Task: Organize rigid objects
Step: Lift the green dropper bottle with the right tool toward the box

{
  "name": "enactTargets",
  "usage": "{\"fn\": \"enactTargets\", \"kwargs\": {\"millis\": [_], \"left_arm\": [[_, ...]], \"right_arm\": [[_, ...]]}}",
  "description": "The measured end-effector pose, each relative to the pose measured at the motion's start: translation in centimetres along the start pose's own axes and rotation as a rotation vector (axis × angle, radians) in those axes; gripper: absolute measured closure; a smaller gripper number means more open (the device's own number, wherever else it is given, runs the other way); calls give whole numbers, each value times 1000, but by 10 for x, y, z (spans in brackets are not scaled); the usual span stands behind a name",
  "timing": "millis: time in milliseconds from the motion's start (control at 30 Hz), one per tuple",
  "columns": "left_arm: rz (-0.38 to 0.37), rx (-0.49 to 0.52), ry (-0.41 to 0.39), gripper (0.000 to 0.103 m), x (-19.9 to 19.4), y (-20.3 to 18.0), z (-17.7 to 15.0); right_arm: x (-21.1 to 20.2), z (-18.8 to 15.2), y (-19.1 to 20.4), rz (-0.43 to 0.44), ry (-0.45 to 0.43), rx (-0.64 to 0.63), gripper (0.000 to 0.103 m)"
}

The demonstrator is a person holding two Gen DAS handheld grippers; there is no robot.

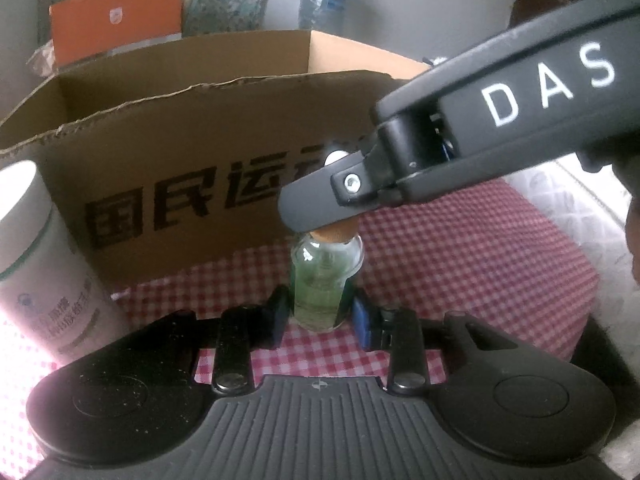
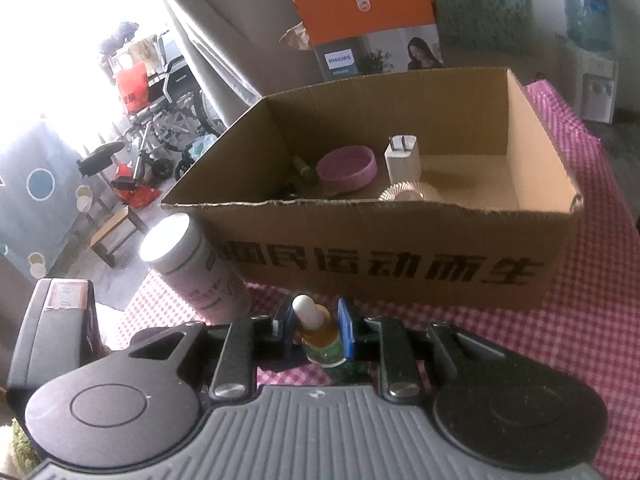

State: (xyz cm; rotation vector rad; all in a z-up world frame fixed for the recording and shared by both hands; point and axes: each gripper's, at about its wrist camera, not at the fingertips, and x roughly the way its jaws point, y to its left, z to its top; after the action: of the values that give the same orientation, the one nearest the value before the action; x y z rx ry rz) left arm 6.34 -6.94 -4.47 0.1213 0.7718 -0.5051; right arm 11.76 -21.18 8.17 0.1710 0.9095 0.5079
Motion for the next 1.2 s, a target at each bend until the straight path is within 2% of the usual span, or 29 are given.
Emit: {"fn": "enactTargets", "kwargs": {"millis": [400,667,1200], "left_arm": [[34,23,1,71,10,-11,4],[37,30,5,72,10,-18,10],[57,28,-41,72,-20,-26,21]], "right_arm": [[1,-1,-7,-9,-4,23,76],[-3,-1,-8,-1,-9,28,79],[-29,3,3,28,-57,10,78]]}}
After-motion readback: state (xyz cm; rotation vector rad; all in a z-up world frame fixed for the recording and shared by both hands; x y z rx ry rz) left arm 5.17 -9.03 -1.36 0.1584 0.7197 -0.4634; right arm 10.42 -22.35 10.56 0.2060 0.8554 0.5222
